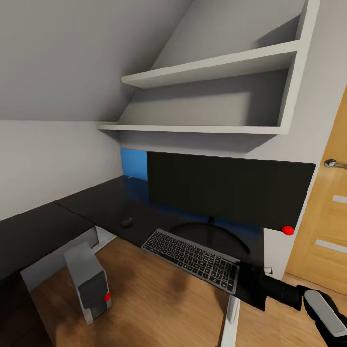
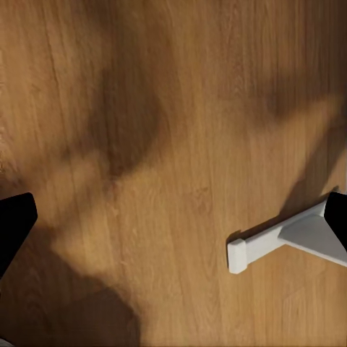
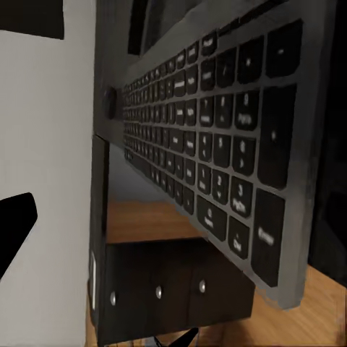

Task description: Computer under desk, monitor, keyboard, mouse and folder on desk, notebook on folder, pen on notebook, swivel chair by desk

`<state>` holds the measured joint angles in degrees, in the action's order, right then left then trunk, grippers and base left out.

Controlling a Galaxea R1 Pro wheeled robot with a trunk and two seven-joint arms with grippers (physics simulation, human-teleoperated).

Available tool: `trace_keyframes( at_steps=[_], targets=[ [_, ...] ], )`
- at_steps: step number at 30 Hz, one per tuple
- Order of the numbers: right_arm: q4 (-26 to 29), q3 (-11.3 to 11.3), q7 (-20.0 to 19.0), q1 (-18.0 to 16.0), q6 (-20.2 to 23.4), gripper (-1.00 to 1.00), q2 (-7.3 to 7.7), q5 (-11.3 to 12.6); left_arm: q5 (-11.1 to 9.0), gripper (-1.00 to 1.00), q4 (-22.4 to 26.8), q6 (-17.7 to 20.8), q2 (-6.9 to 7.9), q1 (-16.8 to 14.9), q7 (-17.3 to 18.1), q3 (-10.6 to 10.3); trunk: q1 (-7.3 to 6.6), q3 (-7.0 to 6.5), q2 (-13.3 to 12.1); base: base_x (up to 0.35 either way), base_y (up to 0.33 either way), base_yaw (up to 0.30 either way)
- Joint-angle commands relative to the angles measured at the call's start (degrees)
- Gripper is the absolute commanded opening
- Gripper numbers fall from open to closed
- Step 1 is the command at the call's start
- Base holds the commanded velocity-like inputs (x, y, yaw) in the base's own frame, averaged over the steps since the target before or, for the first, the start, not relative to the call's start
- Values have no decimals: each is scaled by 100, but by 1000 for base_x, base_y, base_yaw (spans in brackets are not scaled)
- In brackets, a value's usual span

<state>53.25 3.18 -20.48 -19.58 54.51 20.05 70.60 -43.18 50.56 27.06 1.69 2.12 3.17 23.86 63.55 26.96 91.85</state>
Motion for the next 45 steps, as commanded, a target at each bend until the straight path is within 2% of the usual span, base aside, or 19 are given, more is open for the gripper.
trace_keyframes(
  at_steps=[1, 5, 14, 23, 25, 30, 37, 38, 40, 41, 42, 45],
  targets=[
    [-1, 51, -36, -24, -146, 100, 45, -46, -12, 100, 7, 35, -2, -1, 4, 13, 0, 5, 3, 0, 0, 0],
    [-5, 107, -22, -66, -574, 100, 119, -52, -8, 100, 7, 34, 2, -1, -18, 13, 0, 5, 3, 0, 0, 0],
    [5, 137, -28, -80, -770, 100, 138, -46, -9, 100, 7, 36, 14, -1, -26, 13, 0, 5, 3, -32, -31, 0],
    [123, 107, -64, -69, -1167, 100, 111, -64, -14, 100, 7, 37, 15, -1, -27, 7, 0, 5, 3, -134, -129, 0],
    [199, 81, -63, -66, -1203, 100, 119, -124, -15, 100, 7, 37, 15, -1, -27, 6, 0, 5, 3, -29, -28, 0],
    [454, 55, -69, -59, -1231, 100, 81, -452, -15, 100, 7, 37, 22, -1, -27, 4, 0, 5, 3, -11, -10, 0],
    [891, 17, -57, -42, -1236, 100, 60, -559, -17, 100, 7, 37, 18, -1, -15, 3, 0, 5, 3, -2, -2, 0],
    [1203, -138, -49, -21, -1225, 100, 60, -593, -13, 100, 7, 37, -1, -1, 18, -8, 0, 5, 3, 0, 0, -23],
    [1378, -258, -47, -14, -1223, 100, 73, -652, -12, 100, 7, 37, -8, -1, 22, -8, 0, 5, 3, 0, 0, -27],
    [1554, -359, -46, -6, -1223, 100, 78, -758, -18, 100, 7, 37, -7, -1, 20, -2, 0, 5, 3, 0, 0, -17],
    [2237, -542, -14, 48, -1184, 100, 43, -1487, -63, 100, 7, 37, -25, -1, 28, 0, 0, 5, 3, 0, 0, -4],
    [2442, -605, -5, 90, -1163, 100, 21, -1808, -76, 100, 7, 40, -32, -1, 37, -13, 0, 5, 3, 0, 0, -2]
  ],
)
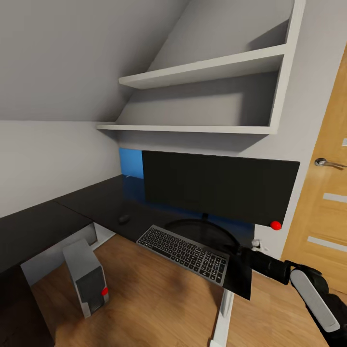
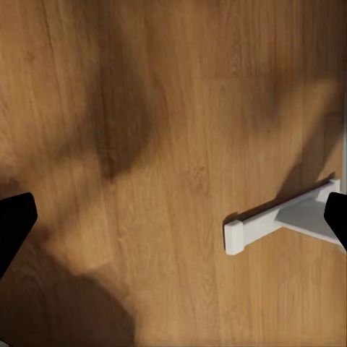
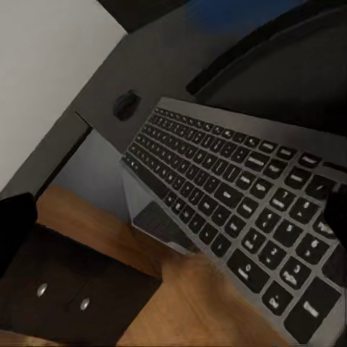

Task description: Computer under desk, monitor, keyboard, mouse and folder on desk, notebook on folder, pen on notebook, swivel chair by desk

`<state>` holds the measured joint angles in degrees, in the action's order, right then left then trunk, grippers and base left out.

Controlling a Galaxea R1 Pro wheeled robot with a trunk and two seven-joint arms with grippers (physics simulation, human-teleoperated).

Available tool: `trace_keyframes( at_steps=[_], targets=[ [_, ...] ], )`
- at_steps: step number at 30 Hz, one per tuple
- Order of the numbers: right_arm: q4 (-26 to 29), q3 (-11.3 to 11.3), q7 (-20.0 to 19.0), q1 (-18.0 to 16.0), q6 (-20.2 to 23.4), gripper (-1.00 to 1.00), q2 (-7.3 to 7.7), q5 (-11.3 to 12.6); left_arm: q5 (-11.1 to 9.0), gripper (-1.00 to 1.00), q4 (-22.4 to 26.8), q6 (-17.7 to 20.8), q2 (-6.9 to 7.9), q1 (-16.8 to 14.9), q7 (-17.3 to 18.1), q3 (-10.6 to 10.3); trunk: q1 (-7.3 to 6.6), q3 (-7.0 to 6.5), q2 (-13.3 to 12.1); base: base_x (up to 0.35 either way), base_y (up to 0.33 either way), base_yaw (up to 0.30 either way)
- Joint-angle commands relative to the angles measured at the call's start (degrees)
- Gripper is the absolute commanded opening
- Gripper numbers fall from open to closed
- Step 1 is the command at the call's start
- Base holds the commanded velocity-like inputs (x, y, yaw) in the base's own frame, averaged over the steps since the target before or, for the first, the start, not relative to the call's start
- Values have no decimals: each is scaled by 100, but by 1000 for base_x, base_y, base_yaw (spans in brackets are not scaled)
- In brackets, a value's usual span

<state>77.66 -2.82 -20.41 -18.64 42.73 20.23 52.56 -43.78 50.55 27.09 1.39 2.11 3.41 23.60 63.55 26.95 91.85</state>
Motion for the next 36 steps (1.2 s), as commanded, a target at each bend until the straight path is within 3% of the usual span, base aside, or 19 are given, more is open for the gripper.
trace_keyframes(
  at_steps=[1, 6, 7, 9, 10, 15, 20, 21, 22, 27, 36],
  targets=[
    [749, -645, 1045, 60, 243, 100, -168, -356, -32, 100, 8, 36, -20, -5, 28, -34, 0, 5, 3, 0, 0, 223],
    [1209, -1130, 1732, 183, 265, 100, -232, -393, -42, 100, 8, 34, -23, -7, 31, -35, 0, 5, 3, 0, 0, 247],
    [1398, -1709, 2050, 255, 234, 100, -248, -447, -48, 100, 8, 37, -25, -8, 35, -38, 0, 5, 3, 0, 0, 223],
    [1442, -1897, 2161, 272, 231, 100, -256, -472, -50, 100, 8, 39, -26, -5, 36, -39, 0, 5, 3, 0, 0, 223],
    [1483, -2193, 2485, 221, 239, 100, -306, -628, -51, 100, 8, 36, -43, -8, 37, -40, 0, 5, 3, 0, 0, 273],
    [1488, -2395, 2534, 133, 287, 100, -649, -819, -46, 100, 8, 33, -49, -5, 34, -40, 0, 5, 3, 0, 0, 270],
    [1489, -2758, 2548, -38, 335, 100, -990, -1521, -44, 100, 8, 33, -51, -8, 33, -40, 0, 5, 3, 0, 0, 244],
    [1489, -2935, 2558, -85, 357, 100, -1247, -1819, -43, 100, 8, 33, -51, -8, 30, -40, 0, 6, 3, 0, 0, 232],
    [1489, -2966, 2560, -91, 359, 100, -1300, -1861, -43, 100, 8, 31, -51, -8, 30, -40, 0, 7, 3, 0, 0, 231],
    [1489, -3050, 2566, -119, 365, 100, -1457, -1978, -39, 100, 8, 29, -51, -8, 28, -40, 0, 15, 3, 0, -2, 232],
    [1482, -3091, 2699, -152, 360, 100, -1575, -2033, 8, 100, 14, 25, -54, -6, 23, -45, 0, 32, 3, 0, -176, 253]
  ],
)
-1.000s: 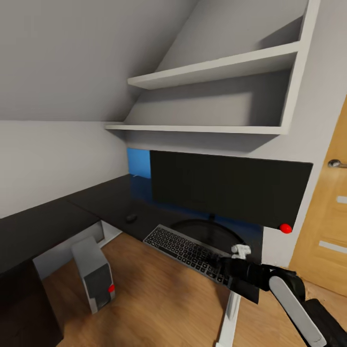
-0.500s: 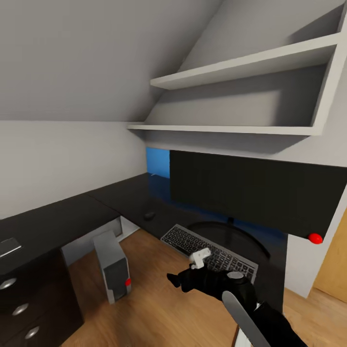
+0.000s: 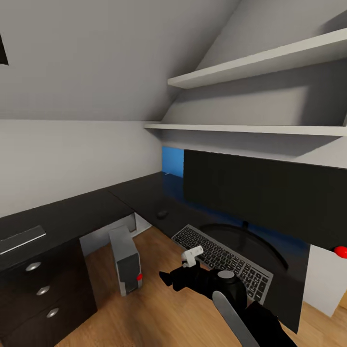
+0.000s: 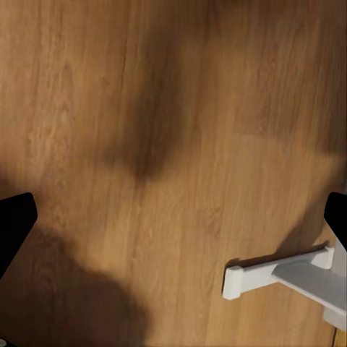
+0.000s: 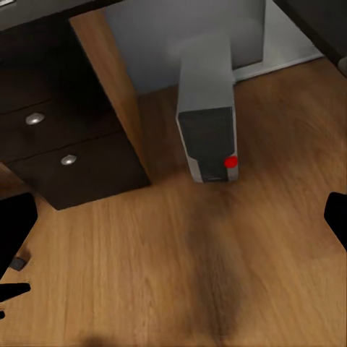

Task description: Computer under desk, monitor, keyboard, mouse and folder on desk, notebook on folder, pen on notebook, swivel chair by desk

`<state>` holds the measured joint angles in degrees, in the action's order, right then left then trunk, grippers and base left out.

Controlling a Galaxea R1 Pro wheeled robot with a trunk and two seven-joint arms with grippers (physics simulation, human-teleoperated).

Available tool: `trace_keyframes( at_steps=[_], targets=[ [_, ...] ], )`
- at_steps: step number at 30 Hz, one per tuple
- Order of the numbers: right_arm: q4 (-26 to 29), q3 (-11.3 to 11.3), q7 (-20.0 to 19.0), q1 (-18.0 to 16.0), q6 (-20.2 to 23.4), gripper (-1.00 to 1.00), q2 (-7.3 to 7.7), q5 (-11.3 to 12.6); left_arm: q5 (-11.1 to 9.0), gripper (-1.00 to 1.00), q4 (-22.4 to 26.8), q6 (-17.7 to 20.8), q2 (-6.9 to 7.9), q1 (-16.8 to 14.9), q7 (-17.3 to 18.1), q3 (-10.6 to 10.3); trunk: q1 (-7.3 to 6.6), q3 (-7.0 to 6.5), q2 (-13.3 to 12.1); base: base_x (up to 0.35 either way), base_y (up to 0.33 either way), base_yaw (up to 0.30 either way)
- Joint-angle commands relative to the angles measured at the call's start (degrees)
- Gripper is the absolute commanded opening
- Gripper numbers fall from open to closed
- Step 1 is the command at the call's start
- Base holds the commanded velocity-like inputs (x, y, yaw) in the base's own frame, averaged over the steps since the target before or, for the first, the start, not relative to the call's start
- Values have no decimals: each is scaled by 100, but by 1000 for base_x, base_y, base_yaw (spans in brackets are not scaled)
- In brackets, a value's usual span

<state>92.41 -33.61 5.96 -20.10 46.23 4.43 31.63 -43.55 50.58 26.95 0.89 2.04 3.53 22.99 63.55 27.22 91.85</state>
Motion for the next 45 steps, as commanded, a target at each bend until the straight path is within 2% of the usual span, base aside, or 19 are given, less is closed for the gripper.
trace_keyframes(
  at_steps=[1, 3, 10, 25, 42, 45],
  targets=[
    [4, -16, 109, -7, 10, 100, -20, 59, -13, 100, 11, 39, -3, 0, 10, 17, 0, 6, 3, 0, -290, 267],
    [0, -28, 256, -9, 9, 100, -88, 58, -9, 100, 12, 38, -2, -1, 8, 19, 0, 8, 3, 0, -306, 270],
    [-9, -81, 419, -6, 6, 100, -154, 62, -44, 100, 8, 43, 9, 0, 5, 59, 0, 9, 3, 0, -213, 274],
    [-37, -118, 442, -5, -19, 100, -162, -128, -57, 100, 5, 47, 8, -2, 7, 85, 0, 10, 3, 0, -15, 275],
    [-49, -119, 454, -3, -49, 100, -162, -151, -47, 100, 5, 47, 8, 2, 7, 68, 0, 10, 3, 0, -36, 276],
    [-54, -119, 452, -3, -52, 100, -162, -246, -46, 100, 5, 46, 8, 2, 7, 68, 0, 10, 3, 0, -87, 276]
  ],
)
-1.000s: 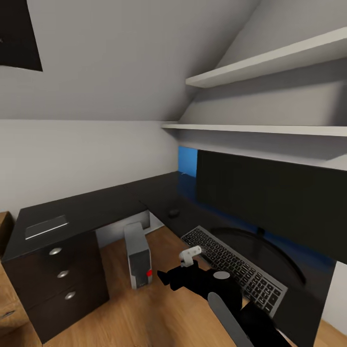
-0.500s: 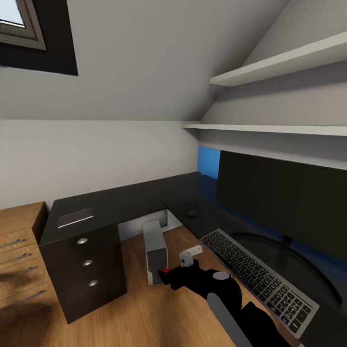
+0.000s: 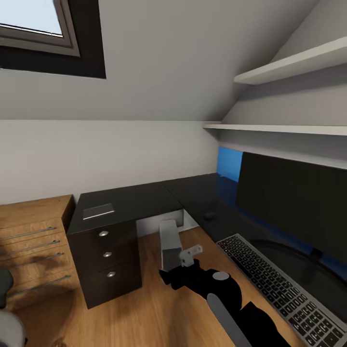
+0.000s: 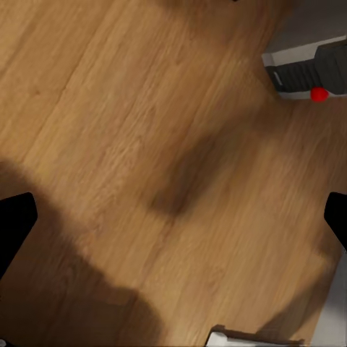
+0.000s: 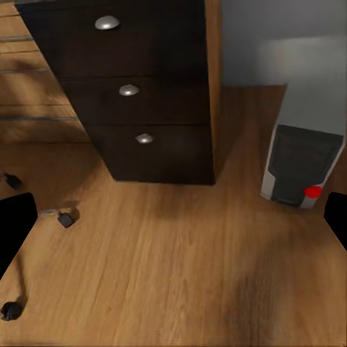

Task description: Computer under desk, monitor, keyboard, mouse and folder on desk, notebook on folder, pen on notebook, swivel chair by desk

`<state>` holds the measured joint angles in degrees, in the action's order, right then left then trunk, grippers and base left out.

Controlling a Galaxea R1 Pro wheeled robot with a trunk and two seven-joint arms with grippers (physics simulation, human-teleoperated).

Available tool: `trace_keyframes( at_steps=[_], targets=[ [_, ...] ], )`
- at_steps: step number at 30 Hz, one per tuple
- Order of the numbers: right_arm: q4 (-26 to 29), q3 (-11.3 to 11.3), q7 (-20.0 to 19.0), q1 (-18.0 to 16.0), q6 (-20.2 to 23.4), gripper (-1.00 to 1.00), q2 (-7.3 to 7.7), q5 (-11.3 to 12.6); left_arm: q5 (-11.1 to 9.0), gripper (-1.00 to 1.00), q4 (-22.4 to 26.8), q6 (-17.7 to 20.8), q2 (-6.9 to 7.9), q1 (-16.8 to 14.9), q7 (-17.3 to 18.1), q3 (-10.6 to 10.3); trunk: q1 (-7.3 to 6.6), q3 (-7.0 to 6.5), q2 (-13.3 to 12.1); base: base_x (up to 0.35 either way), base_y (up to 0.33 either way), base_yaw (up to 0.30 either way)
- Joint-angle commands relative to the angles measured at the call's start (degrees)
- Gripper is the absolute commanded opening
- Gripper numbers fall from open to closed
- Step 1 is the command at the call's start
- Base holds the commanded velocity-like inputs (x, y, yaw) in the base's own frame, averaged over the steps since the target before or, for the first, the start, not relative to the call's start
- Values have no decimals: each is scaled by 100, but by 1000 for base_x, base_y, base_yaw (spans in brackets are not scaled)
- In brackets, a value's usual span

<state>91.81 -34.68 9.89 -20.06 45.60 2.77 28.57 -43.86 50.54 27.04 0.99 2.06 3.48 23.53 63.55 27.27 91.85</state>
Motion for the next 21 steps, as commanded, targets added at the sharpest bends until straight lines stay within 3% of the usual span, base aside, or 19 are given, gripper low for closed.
trace_keyframes(
  at_steps=[1, 6, 21],
  targets=[
    [5, -12, 58, -8, 10, 100, 3, 1, -19, 100, 8, 37, -2, 2, 12, 16, 0, 5, 3, 0, -38, 276],
    [3, -12, 47, -7, 3, 100, 5, -143, -18, 100, 8, 38, 5, 0, 11, 19, 0, 5, 3, 0, -17, 276],
    [-9, -12, 53, -7, -6, 100, 0, -158, -43, 100, 10, 36, -10, 0, 12, 18, 0, 5, 3, 0, 0, 276]
  ],
)
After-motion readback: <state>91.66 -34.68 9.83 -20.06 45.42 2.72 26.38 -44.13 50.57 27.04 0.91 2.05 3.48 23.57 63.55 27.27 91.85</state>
